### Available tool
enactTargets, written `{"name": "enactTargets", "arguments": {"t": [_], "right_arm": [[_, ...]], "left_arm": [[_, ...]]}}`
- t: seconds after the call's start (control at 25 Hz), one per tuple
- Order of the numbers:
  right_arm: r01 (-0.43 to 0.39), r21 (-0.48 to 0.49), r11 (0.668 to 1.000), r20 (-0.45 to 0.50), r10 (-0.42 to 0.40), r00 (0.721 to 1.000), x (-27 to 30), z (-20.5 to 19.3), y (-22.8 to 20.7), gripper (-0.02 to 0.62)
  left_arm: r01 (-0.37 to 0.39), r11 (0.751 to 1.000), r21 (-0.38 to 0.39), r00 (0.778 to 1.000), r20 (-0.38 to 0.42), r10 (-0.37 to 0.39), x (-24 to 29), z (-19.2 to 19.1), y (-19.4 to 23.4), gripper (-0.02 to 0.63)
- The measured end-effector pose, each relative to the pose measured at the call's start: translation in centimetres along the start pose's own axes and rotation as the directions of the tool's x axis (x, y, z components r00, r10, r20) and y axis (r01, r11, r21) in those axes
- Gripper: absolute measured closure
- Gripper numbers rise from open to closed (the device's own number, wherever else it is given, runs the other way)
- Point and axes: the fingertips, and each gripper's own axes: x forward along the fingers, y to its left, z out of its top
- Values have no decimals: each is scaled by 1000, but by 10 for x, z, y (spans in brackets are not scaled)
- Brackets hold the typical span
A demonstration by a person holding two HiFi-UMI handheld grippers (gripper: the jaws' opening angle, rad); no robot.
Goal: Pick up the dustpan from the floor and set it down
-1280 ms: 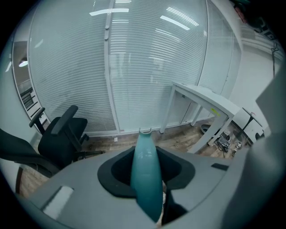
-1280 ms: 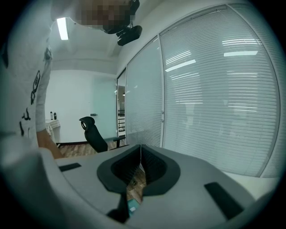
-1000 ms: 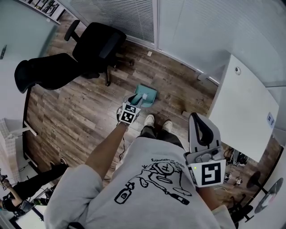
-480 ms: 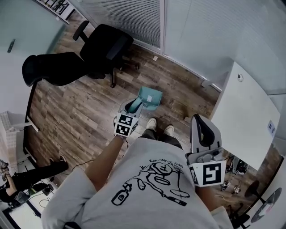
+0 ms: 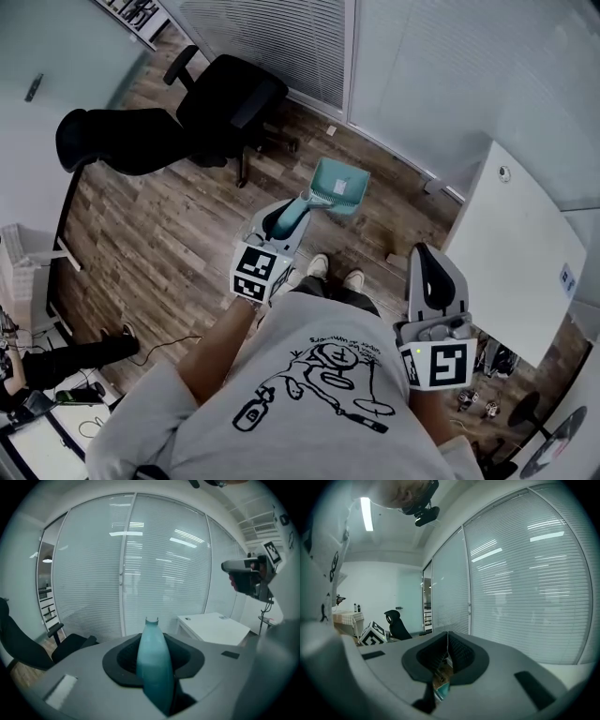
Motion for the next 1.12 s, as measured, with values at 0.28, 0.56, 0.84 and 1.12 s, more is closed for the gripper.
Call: {"name": "enactTargets", "arguments": {"t": [0.28, 0.56, 0.84, 1.12], "right_arm": [[12, 1, 1000, 6, -12, 1000, -4, 0, -4, 589], [20, -1, 1000, 12, -20, 1000, -7, 1, -7, 589], [21, 1, 1000, 6, -21, 1000, -6, 0, -8, 589], [25, -2, 1000, -5, -25, 1000, -2, -3, -7, 589]], "left_arm": [[7, 1000, 14, 999, 50, -8, -14, 52, -13, 491], [8, 1000, 21, 998, 58, -10, -21, 64, -17, 491], [8, 999, 41, 999, 44, -10, -17, 59, -18, 491], [9, 998, 61, 1000, 29, -11, -5, 44, -11, 491]]}}
